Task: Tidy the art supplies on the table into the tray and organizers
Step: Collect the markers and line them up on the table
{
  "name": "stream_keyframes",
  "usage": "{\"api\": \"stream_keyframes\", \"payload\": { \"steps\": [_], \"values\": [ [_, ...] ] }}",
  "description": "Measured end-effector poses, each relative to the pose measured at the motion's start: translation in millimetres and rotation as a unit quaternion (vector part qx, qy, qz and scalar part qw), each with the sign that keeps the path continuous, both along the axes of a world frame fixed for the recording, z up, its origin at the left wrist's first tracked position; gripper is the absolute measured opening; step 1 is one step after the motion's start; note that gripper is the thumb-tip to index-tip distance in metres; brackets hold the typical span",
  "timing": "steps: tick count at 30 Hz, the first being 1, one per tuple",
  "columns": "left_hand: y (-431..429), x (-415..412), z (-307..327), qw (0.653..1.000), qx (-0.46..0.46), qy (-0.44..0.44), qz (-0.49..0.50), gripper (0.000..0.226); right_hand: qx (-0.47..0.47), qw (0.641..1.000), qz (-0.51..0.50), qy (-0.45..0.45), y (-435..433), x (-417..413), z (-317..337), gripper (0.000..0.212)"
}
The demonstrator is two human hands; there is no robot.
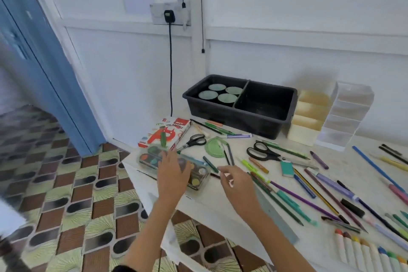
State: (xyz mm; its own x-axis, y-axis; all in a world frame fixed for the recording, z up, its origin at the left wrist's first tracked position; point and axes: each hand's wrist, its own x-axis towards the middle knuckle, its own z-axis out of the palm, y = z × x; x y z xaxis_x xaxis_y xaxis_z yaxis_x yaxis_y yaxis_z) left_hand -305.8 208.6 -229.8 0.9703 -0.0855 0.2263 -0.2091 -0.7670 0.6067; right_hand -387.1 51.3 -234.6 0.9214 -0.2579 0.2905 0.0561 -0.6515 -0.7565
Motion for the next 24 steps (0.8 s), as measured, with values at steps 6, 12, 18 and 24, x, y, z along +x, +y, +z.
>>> {"api": "stream_keyframes", "payload": {
  "steps": [6, 12, 18, 24],
  "values": [
    [31.3, 43.3, -19.2, 0.981, 0.185, 0.043, -0.037, 0.123, 0.005, 0.999, 0.008, 0.041, 25.0, 76.0, 4.9, 0.021],
    [30.7, 41.1, -21.9, 0.980, 0.190, 0.046, -0.033, 0.093, -0.027, 0.992, -0.004, 0.125, 38.6, 127.2, -3.8, 0.025],
    [29.9, 42.0, -20.9, 0.978, 0.199, 0.060, -0.037, 0.129, -0.077, 0.974, 0.026, 0.211, 42.3, 152.7, 0.2, 0.026],
    [28.8, 41.7, -17.3, 0.977, 0.198, 0.069, -0.037, 0.135, -0.047, 0.975, 0.039, 0.215, 42.5, 156.8, 1.4, 0.021]
  ]
}}
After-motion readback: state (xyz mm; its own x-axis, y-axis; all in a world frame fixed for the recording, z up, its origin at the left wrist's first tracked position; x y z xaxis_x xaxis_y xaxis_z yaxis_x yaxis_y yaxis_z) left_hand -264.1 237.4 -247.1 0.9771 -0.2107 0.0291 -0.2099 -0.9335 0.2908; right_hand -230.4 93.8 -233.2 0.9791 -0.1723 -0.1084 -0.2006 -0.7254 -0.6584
